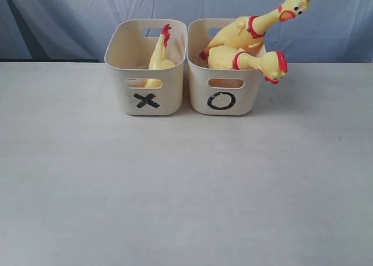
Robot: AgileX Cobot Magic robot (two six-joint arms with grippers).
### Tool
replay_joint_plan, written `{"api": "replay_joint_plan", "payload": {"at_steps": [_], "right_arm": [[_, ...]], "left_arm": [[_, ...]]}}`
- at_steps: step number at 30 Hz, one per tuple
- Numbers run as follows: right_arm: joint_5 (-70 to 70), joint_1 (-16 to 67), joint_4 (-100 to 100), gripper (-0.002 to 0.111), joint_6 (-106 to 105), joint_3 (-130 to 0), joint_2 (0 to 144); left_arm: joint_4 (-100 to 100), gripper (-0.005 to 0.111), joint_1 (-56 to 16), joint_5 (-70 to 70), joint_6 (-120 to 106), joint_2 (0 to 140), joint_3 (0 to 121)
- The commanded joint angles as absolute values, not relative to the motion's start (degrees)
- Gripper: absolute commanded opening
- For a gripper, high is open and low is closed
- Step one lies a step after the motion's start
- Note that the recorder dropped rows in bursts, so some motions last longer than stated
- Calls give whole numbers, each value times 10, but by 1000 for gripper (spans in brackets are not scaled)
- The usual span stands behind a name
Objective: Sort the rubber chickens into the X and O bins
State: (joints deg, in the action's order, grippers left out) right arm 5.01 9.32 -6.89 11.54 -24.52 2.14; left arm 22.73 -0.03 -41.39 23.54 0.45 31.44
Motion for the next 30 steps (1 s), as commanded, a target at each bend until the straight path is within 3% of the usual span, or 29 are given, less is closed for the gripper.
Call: {"api": "replay_joint_plan", "payload": {"at_steps": [1, 30], "right_arm": [[46, 63, -67, 1, 115, -244, 0], [46, 47, -67, 1, 115, -243, 0]], "left_arm": [[231, 0, 5, -409, 235, 0, 313], [240, 0, 5, -409, 235, 0, 313]]}}
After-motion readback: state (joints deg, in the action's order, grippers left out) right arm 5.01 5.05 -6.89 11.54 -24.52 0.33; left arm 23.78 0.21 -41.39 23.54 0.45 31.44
